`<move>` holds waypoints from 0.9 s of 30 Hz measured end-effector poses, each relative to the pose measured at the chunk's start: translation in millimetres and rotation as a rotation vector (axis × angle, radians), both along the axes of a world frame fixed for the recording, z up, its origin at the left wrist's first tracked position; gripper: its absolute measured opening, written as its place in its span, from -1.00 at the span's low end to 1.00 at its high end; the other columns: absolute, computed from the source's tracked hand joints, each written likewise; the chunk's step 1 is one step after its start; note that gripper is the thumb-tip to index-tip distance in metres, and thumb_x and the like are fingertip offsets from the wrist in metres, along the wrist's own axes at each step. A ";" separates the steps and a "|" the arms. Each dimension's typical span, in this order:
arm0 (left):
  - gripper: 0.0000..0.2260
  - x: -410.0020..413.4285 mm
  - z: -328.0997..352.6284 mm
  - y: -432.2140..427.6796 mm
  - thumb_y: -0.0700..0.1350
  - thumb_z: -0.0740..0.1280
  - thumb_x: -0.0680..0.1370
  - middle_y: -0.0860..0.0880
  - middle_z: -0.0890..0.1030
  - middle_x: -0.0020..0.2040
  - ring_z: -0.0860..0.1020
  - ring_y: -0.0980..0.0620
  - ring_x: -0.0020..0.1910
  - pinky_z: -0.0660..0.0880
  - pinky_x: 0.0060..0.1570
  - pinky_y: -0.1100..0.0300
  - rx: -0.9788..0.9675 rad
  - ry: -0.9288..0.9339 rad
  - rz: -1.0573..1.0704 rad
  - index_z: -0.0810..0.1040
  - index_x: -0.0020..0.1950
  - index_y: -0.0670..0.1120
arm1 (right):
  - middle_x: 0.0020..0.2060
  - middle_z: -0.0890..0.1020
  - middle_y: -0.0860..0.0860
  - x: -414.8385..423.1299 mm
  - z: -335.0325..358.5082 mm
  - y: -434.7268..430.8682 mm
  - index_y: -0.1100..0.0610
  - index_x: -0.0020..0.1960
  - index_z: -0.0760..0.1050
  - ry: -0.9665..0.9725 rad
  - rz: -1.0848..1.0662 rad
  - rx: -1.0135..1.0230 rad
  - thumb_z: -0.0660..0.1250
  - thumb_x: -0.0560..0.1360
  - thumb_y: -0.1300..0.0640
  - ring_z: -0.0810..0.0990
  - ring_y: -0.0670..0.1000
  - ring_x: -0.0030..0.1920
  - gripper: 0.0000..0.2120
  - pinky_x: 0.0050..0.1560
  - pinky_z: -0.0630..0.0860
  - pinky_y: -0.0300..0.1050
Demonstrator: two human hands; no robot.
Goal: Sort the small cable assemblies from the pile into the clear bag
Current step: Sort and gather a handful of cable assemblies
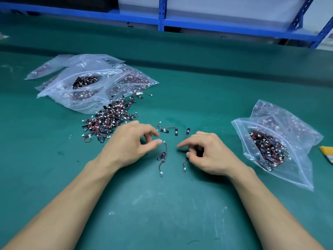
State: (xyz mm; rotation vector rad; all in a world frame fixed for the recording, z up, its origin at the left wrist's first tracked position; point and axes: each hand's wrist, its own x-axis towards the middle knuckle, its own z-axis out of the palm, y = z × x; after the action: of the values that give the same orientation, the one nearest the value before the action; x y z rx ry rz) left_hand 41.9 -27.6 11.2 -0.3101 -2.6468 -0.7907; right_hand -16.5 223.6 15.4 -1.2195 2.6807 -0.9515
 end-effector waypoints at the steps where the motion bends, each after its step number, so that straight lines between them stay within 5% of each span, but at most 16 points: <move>1: -0.86 -2.4 1.5 -3.4 -0.01 0.50 0.48 0.23 0.61 -0.27 0.42 0.12 -0.26 0.46 -0.15 0.15 -0.052 0.064 0.084 0.66 0.01 0.03 | -0.41 0.52 -0.15 0.5 -1.2 -1.6 0.01 0.04 0.69 -0.004 -0.040 -0.047 0.38 0.42 0.31 0.47 -0.09 -0.19 -0.71 -0.13 0.33 -0.38; 4: -0.76 -9.1 4.8 -18.5 -0.18 0.45 0.44 0.10 0.66 -0.10 0.49 -0.08 -0.08 0.43 -0.01 0.01 -0.236 0.088 0.316 0.66 0.09 -0.01 | -0.43 0.53 -0.12 1.6 -4.3 -6.3 0.02 0.04 0.67 0.038 -0.101 -0.130 0.40 0.44 0.29 0.48 -0.05 -0.20 -0.74 -0.15 0.35 -0.35; 7: -0.76 -8.2 2.3 -29.6 -0.13 0.45 0.45 0.09 0.63 0.08 0.42 -0.11 0.11 0.24 0.06 -0.01 -0.395 -0.026 0.432 0.68 0.09 0.08 | -0.42 0.53 -0.13 1.3 -5.6 -6.9 0.02 0.05 0.67 0.069 -0.136 -0.168 0.41 0.47 0.26 0.48 -0.05 -0.20 -0.77 -0.14 0.38 -0.32; 13: -0.96 -9.6 -1.3 -31.4 -0.07 0.49 0.49 0.11 0.60 0.05 0.35 -0.07 0.09 0.03 -0.06 0.12 -0.376 -0.034 0.502 0.71 -0.10 0.08 | -0.39 0.54 -0.17 0.9 -7.7 -8.6 0.03 0.08 0.68 0.038 -0.178 -0.188 0.41 0.50 0.26 0.48 -0.16 -0.20 -0.78 -0.13 0.33 -0.43; 16: -0.97 -12.1 -3.7 -31.1 -0.05 0.44 0.54 0.09 0.59 0.06 0.37 -0.09 0.10 0.12 -0.03 0.07 -0.391 -0.036 0.497 0.69 -0.06 0.05 | -0.38 0.54 -0.24 0.6 -7.8 -8.3 0.01 0.07 0.68 0.029 -0.192 -0.203 0.41 0.51 0.26 0.48 -0.18 -0.22 -0.78 -0.15 0.32 -0.43; 20: -0.98 -15.9 -1.2 -28.3 -0.12 0.39 0.58 0.03 0.62 -0.04 0.41 -0.12 -0.01 0.29 -0.03 0.00 -0.241 0.139 0.402 0.61 -0.02 -0.03 | -0.36 0.54 -0.26 1.7 -7.1 -9.2 0.02 0.05 0.69 0.036 -0.206 -0.229 0.41 0.50 0.27 0.48 -0.17 -0.24 -0.79 -0.16 0.32 -0.44; 27: -0.90 -17.2 0.1 -29.4 -0.21 0.39 0.57 0.05 0.65 -0.08 0.52 0.06 -0.16 0.45 -0.08 0.18 0.093 0.341 0.355 0.61 0.07 -0.10 | -0.35 0.54 -0.20 3.0 -6.3 -11.8 0.05 0.00 0.69 0.041 -0.202 -0.275 0.41 0.53 0.22 0.49 -0.17 -0.29 -0.87 -0.21 0.31 -0.44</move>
State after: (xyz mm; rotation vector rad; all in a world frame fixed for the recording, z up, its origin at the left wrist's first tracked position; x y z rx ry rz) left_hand 24.7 -57.0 11.3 0.0484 -2.2490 -0.6717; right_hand -13.5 211.8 9.1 -1.0284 2.8177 -1.3760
